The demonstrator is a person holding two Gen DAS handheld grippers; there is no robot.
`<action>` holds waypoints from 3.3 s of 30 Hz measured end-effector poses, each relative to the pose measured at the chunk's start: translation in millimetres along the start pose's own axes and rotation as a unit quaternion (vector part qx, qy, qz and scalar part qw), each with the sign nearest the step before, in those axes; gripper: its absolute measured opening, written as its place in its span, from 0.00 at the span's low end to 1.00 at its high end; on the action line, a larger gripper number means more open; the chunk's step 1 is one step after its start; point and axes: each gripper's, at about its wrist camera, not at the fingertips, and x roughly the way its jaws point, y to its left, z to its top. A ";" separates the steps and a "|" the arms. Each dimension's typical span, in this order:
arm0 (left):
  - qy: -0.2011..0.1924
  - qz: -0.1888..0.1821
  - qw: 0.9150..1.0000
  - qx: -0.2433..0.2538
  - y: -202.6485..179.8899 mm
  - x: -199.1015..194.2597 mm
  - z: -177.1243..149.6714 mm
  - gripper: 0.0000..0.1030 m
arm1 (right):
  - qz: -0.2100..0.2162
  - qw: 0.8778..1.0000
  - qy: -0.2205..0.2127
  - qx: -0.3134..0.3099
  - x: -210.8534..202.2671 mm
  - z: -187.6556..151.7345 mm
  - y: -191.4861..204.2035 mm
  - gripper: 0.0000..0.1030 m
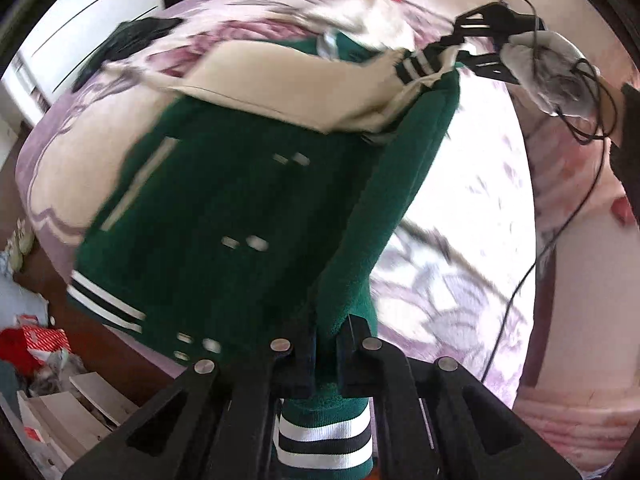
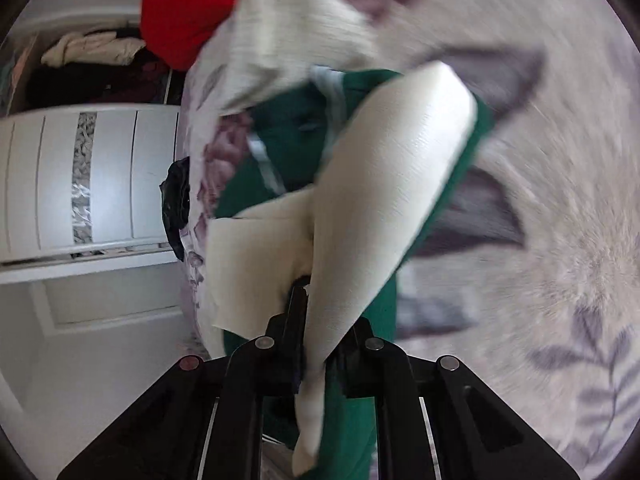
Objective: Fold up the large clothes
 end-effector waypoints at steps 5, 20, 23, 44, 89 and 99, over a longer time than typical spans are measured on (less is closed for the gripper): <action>-0.001 -0.024 0.997 -0.070 104.5 -16.7 22.8 0.04 | -0.086 0.995 -0.013 -0.046 50.8 -2.2 142.7 0.13; 0.078 -0.185 0.947 -0.250 325.0 94.3 40.6 0.19 | -0.277 0.958 0.028 -0.069 331.9 6.7 274.6 0.37; 0.053 -0.172 0.941 -0.285 340.2 67.8 21.5 0.43 | -0.192 0.975 0.067 -0.087 317.7 -5.2 272.2 0.54; 0.007 -0.064 0.936 -0.346 342.2 65.2 -18.0 0.04 | -0.047 0.974 0.193 0.112 212.0 -339.6 -3.8 0.65; -0.122 -0.387 0.787 -0.465 245.3 88.3 -125.7 0.05 | -0.078 0.974 0.188 0.098 139.2 -339.4 -102.1 0.67; -0.066 -0.238 0.830 -0.499 328.1 42.4 -157.0 0.28 | -0.018 0.973 0.223 0.061 167.0 -348.0 -75.1 0.67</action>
